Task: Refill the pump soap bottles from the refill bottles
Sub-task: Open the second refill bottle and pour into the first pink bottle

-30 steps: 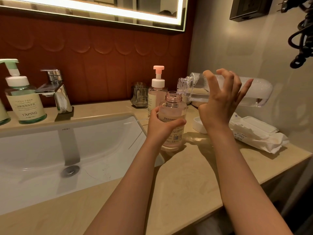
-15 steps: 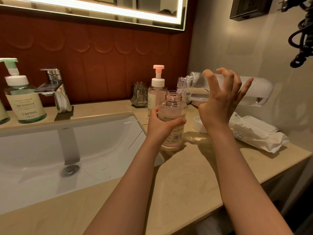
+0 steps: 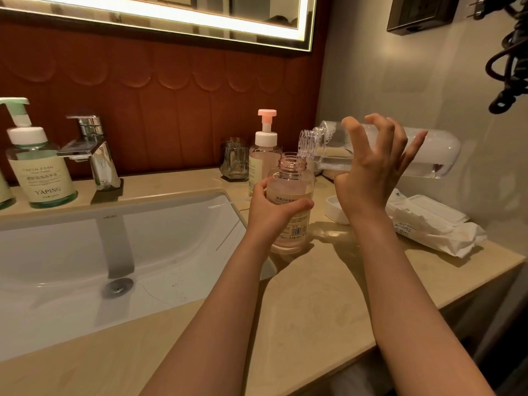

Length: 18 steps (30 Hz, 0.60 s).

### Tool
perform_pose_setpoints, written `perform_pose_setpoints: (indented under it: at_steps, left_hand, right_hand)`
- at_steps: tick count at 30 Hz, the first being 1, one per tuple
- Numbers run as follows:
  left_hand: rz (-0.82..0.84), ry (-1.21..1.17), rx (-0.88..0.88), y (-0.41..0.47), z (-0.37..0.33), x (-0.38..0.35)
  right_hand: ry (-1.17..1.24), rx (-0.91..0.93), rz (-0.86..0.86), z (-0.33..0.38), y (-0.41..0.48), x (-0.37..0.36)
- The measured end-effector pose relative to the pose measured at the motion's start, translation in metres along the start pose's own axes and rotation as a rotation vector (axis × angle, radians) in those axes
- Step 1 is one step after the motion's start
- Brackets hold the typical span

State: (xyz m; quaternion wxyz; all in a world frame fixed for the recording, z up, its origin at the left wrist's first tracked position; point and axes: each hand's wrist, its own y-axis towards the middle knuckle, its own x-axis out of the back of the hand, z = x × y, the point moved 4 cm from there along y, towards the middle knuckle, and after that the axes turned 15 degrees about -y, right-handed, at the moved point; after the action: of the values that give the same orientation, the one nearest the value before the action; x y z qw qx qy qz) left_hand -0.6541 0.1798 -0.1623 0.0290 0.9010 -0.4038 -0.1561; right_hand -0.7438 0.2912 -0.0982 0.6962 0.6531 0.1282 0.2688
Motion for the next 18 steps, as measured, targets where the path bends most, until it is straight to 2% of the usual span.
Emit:
perform_pose_setpoints:
  at_steps: [18]
  left_hand:
    - [-0.005, -0.006, 0.008, 0.0005, 0.0002, -0.0001]
  right_hand:
    - [0.013, -0.002, 0.006, -0.0006, -0.0001, 0.0003]
